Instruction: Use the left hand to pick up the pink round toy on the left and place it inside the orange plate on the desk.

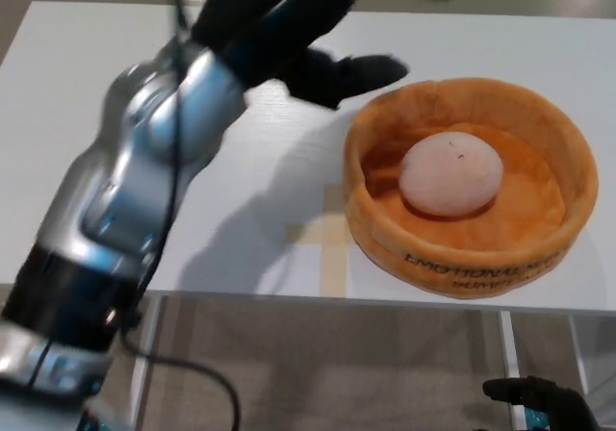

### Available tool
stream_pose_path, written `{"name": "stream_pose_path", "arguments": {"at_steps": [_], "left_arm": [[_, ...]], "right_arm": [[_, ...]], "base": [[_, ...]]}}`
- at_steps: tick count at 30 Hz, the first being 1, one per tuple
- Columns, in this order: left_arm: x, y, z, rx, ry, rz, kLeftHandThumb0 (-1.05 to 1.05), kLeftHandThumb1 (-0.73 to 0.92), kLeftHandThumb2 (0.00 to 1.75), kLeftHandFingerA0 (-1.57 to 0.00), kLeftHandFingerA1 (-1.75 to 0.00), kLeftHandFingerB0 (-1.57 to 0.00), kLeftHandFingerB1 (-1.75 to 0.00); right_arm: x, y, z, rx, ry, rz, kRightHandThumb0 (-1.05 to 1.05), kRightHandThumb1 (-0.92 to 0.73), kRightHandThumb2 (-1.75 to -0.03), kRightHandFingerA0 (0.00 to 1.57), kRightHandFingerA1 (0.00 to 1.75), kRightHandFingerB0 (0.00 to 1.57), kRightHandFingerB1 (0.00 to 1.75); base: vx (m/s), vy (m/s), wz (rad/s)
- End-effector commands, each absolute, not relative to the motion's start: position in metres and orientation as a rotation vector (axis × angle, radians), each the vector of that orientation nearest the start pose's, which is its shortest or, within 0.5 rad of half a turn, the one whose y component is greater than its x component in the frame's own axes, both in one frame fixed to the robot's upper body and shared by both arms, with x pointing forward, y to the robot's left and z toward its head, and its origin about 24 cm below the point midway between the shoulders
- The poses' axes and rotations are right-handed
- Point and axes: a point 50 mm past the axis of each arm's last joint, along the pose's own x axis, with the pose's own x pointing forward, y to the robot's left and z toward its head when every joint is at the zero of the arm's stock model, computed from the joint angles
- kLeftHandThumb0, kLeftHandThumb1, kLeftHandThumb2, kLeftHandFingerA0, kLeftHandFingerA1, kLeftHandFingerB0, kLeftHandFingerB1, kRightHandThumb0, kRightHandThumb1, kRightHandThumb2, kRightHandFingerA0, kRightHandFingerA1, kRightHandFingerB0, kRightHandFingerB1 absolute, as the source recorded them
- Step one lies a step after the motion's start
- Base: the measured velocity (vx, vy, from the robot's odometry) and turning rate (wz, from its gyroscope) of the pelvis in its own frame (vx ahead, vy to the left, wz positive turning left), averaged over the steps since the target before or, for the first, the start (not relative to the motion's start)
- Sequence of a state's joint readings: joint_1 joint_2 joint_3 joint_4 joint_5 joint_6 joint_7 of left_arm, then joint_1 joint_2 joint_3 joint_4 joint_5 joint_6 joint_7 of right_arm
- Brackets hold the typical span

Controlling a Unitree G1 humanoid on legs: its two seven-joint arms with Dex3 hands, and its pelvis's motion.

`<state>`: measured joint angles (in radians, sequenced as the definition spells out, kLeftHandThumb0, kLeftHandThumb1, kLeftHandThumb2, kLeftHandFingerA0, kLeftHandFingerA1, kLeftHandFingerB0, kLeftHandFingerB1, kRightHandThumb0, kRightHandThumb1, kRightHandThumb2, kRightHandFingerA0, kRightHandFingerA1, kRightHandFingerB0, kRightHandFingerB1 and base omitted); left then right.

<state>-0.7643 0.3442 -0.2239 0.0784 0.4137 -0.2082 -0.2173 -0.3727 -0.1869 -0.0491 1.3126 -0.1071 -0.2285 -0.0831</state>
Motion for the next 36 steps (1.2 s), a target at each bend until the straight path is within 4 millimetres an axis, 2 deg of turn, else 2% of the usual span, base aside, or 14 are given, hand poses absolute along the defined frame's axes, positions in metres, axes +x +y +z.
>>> {"name": "stream_pose_path", "arguments": {"at_steps": [1,3,4,6,7,11,12,14,16,19,24,27,28,36], "left_arm": [[0.221,0.158,0.218,0.19,-0.826,-0.856,-0.25,0.75,0.62,-0.78,-0.59,-0.79,-0.59],[0.206,0.168,0.195,-0.091,-0.595,-1.045,-0.33,0.74,0.61,-0.79,-0.55,-0.7,-0.56],[0.202,0.171,0.19,-0.13,-0.55,-1.082,-0.34,0.75,0.61,-0.71,-0.56,-0.65,-0.55],[0.199,0.174,0.187,-0.158,-0.522,-1.113,-0.34,0.75,0.61,-0.71,-0.56,-0.65,-0.55],[0.194,0.177,0.179,-0.176,-0.499,-1.122,-0.37,0.7,0.6,-0.81,-0.69,-0.67,-0.57],[0.188,0.184,0.162,-0.202,-0.436,-1.123,-0.39,0.68,0.6,-0.88,-0.7,-0.69,-0.58],[0.185,0.188,0.143,-0.262,-0.336,-1.142,-0.23,0.68,0.7,-0.65,-0.59,-0.71,-0.59],[0.182,0.191,0.129,-0.287,-0.267,-1.144,-0.08,0.65,0.83,-0.69,-0.58,-0.76,-0.62],[0.18,0.193,0.121,-0.286,-0.228,-1.137,-0.08,0.65,0.83,-0.69,-0.58,-0.76,-0.62],[0.166,0.195,0.076,-0.232,-0.018,-1.05,0.04,0.77,0.79,-0.72,-0.6,-0.83,-0.7],[0.156,0.196,0.047,-0.256,0.107,-0.98,-0.02,0.8,0.77,-0.7,-0.62,-0.82,-0.73],[0.156,0.199,0.034,-0.228,0.154,-0.935,-0.05,0.8,0.76,-0.72,-0.6,-0.84,-0.72],[0.158,0.201,0.025,-0.189,0.178,-0.885,-0.05,0.85,0.73,-0.83,-0.66,-0.82,-0.71],[0.173,0.214,-0.044,0.055,0.469,-0.569,-0.08,0.84,0.68,-0.86,-0.69,-0.81,-0.65]], "right_arm": [[0.232,-0.221,-0.103,-0.301,0.721,-0.099,-0.06,-0.36,-0.66,0.66,0.77,0.57,0.63],[0.234,-0.22,-0.102,-0.299,0.717,-0.105,-0.04,-0.35,-0.66,0.68,0.79,0.59,0.64],[0.234,-0.22,-0.102,-0.298,0.719,-0.104,-0.04,-0.37,-0.65,0.67,0.78,0.58,0.63],[0.234,-0.219,-0.103,-0.296,0.723,-0.103,-0.04,-0.37,-0.65,0.67,0.78,0.58,0.63],[0.233,-0.219,-0.103,-0.3,0.723,-0.097,-0.04,-0.37,-0.66,0.68,0.78,0.58,0.62],[0.233,-0.219,-0.103,-0.309,0.719,-0.09,-0.06,-0.37,-0.65,0.68,0.78,0.57,0.63],[0.234,-0.219,-0.102,-0.31,0.718,-0.095,-0.04,-0.36,-0.65,0.7,0.78,0.59,0.62],[0.235,-0.22,-0.102,-0.306,0.719,-0.1,-0.04,-0.37,-0.64,0.7,0.79,0.59,0.63],[0.235,-0.221,-0.101,-0.301,0.72,-0.103,-0.04,-0.37,-0.64,0.7,0.79,0.59,0.63],[0.236,-0.221,-0.101,-0.309,0.716,-0.103,-0.05,-0.36,-0.66,0.67,0.79,0.58,0.64],[0.235,-0.221,-0.102,-0.315,0.72,-0.101,-0.09,-0.36,-0.66,0.69,0.79,0.59,0.64],[0.235,-0.22,-0.102,-0.309,0.723,-0.104,-0.08,-0.36,-0.65,0.69,0.79,0.58,0.63],[0.235,-0.22,-0.102,-0.301,0.724,-0.105,-0.05,-0.37,-0.66,0.68,0.79,0.57,0.64],[0.236,-0.221,-0.101,-0.321,0.724,-0.098,-0.07,-0.37,-0.65,0.69,0.78,0.59,0.62]], "base": [[0.0,0.0,0.0],[0.0,0.0,0.0],[0.0,0.0,0.0],[0.0,0.0,0.0],[0.0,0.0,0.0],[0.0,0.0,0.0],[0.0,0.0,0.0],[0.0,0.0,0.0],[0.0,0.0,0.0],[0.0,0.0,0.0],[0.0,0.0,0.0],[0.0,0.0,0.0],[0.0,0.0,0.0],[0.0,0.0,0.0]]}}
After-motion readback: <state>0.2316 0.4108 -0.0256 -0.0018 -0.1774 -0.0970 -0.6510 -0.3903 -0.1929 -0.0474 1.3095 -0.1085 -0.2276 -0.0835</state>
